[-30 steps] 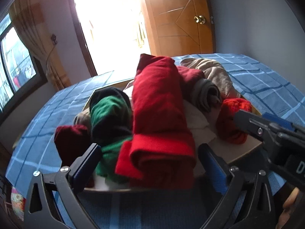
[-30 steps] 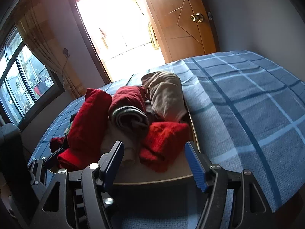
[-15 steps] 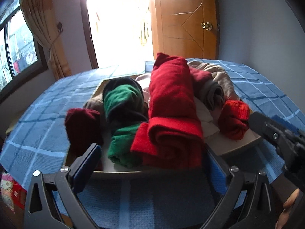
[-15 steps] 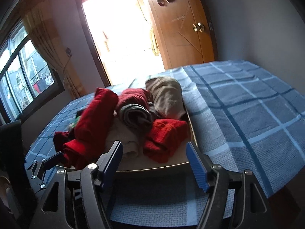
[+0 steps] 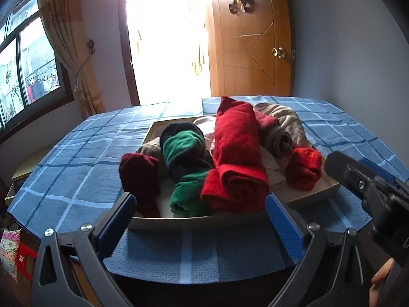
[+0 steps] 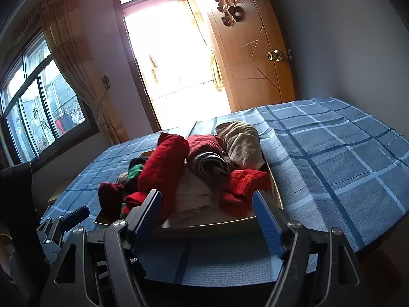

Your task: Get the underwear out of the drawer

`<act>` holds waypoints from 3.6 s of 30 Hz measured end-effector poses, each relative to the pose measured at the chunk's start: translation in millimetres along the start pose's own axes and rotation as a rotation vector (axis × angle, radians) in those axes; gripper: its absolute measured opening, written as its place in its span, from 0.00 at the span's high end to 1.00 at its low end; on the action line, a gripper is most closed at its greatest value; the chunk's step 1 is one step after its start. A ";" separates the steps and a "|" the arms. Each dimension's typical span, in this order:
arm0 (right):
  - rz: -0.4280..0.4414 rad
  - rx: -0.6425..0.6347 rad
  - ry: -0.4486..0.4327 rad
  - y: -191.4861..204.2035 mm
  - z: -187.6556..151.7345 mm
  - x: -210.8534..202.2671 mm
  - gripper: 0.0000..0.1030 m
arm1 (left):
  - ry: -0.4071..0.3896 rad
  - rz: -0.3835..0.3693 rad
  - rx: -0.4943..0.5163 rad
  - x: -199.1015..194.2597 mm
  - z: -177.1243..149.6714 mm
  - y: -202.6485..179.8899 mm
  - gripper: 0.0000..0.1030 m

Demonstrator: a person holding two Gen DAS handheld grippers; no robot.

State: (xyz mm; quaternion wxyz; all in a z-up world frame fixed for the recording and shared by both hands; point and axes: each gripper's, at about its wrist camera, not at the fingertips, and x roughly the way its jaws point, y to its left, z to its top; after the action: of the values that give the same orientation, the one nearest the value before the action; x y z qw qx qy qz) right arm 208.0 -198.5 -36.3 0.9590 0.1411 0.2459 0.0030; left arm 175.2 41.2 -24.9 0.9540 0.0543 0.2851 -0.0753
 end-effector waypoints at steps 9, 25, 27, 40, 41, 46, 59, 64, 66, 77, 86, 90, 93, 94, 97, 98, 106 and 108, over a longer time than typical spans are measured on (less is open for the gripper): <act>0.012 -0.005 -0.030 6.8 1.1 -22.3 0.27 | -0.017 -0.009 -0.017 -17.4 -4.3 3.1 0.00; 0.007 -0.027 -0.073 16.0 -7.3 -56.5 0.26 | -0.042 -0.018 -0.030 -47.5 -18.3 9.5 0.00; 0.011 -0.029 -0.079 17.8 -7.7 -61.6 0.26 | -0.045 -0.019 -0.035 -51.9 -19.9 11.8 0.00; 0.019 -0.034 -0.107 25.5 -16.1 -94.1 0.26 | -0.074 -0.014 -0.046 -83.4 -28.7 18.0 0.00; 0.021 -0.034 -0.110 26.2 -16.6 -96.9 0.26 | -0.078 -0.013 -0.044 -85.9 -29.5 17.6 0.00; 0.028 -0.041 -0.125 29.6 -20.0 -111.9 0.26 | -0.090 -0.007 -0.044 -99.2 -32.7 16.9 0.00; 0.037 -0.036 -0.143 33.0 -27.6 -148.5 0.25 | -0.117 0.006 -0.029 -132.3 -44.4 16.9 0.00; 0.042 -0.047 -0.163 35.9 -29.7 -163.6 0.25 | -0.127 0.002 -0.035 -143.7 -48.1 18.5 0.00; 0.045 -0.049 -0.170 36.8 -30.5 -169.5 0.25 | -0.133 0.004 -0.032 -146.8 -48.0 17.7 0.00; 0.052 -0.056 -0.183 38.0 -32.5 -185.1 0.24 | -0.148 0.003 -0.033 -162.6 -48.2 16.3 0.00; 0.050 -0.058 -0.207 38.3 -32.1 -194.1 0.18 | -0.168 0.004 -0.027 -170.3 -46.3 15.4 0.00; 0.052 -0.055 -0.207 37.8 -31.7 -195.4 0.18 | -0.175 0.005 -0.030 -172.4 -45.8 15.7 0.00; 0.055 -0.057 -0.211 37.3 -31.7 -196.8 0.18 | -0.180 0.017 -0.032 -173.1 -45.0 16.5 0.00; 0.055 -0.058 -0.212 37.5 -31.9 -197.4 0.18 | -0.182 0.018 -0.030 -173.4 -44.5 16.6 0.00; 0.048 -0.067 -0.223 39.0 -31.8 -199.3 0.18 | -0.192 0.025 -0.025 -176.2 -45.3 16.6 0.00; 0.045 -0.070 -0.226 39.4 -31.6 -199.8 0.18 | -0.194 0.030 -0.022 -177.0 -45.8 16.0 0.00; 0.042 -0.078 -0.244 41.2 -31.7 -208.2 0.14 | -0.197 0.028 -0.026 -179.2 -47.4 17.6 0.00; 0.041 -0.078 -0.248 40.6 -31.5 -208.9 0.14 | -0.197 0.027 -0.027 -179.1 -47.2 17.5 0.00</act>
State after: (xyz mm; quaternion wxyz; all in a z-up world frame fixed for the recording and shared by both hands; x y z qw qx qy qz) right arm 12.1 -166.7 46.6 0.9865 0.1079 0.1224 0.0145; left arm 5.1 85.6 35.8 0.9790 0.0375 0.1901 -0.0636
